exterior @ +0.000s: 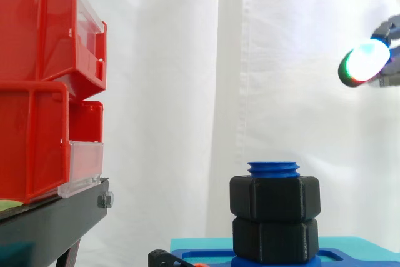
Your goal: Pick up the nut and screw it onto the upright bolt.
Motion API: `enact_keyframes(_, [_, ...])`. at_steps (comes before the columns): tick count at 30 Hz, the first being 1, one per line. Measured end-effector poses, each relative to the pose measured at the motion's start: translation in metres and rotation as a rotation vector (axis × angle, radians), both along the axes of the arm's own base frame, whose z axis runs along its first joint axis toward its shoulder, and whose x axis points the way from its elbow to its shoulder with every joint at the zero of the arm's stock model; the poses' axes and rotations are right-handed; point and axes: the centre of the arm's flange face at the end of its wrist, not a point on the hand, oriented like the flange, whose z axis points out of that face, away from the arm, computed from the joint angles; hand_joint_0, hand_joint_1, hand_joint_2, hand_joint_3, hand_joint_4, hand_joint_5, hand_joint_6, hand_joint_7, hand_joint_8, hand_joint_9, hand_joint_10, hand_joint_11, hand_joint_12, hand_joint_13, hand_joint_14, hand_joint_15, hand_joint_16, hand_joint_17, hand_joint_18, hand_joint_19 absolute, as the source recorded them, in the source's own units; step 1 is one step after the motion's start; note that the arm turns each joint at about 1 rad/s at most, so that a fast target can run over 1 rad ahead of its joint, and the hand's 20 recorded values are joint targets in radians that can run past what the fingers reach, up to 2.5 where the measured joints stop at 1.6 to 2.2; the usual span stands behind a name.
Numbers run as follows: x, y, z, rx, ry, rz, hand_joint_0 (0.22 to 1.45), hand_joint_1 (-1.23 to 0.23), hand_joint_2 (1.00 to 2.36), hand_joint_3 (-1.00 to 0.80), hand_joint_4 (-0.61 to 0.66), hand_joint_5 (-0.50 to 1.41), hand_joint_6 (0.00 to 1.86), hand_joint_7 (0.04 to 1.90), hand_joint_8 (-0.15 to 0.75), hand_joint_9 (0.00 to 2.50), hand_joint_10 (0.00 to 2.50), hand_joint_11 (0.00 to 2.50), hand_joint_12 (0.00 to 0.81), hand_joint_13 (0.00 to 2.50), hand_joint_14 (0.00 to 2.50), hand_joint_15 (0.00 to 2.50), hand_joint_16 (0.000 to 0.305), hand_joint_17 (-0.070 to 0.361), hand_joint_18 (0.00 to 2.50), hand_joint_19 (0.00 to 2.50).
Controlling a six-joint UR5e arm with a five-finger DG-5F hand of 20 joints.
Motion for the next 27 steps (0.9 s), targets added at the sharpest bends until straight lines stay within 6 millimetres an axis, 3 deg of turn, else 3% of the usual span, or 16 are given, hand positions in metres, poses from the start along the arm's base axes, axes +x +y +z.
enact_keyframes(5, [-0.003,0.001,-0.01,0.127,-0.042,-0.046,0.45,-0.33,1.0,-0.5,0.17,-0.22,0.5,0.64,0.274,0.42,0.0,0.0,0.351,0.1,0.0,0.0,0.05,0.113,0.0,0.0])
enact_keyframes(12, [-0.015,0.002,-0.024,0.282,0.039,-0.078,0.45,-0.34,1.0,-0.5,0.17,-0.21,0.5,0.65,0.273,0.43,0.0,0.0,0.346,0.1,0.0,0.0,0.049,0.111,0.0,0.0])
enact_keyframes(27, [-0.026,0.001,-0.032,0.296,0.128,-0.094,0.46,-0.37,1.0,-0.5,0.17,-0.21,0.5,0.65,0.265,0.46,0.0,0.0,0.334,0.13,0.0,0.0,0.047,0.106,0.0,0.0])
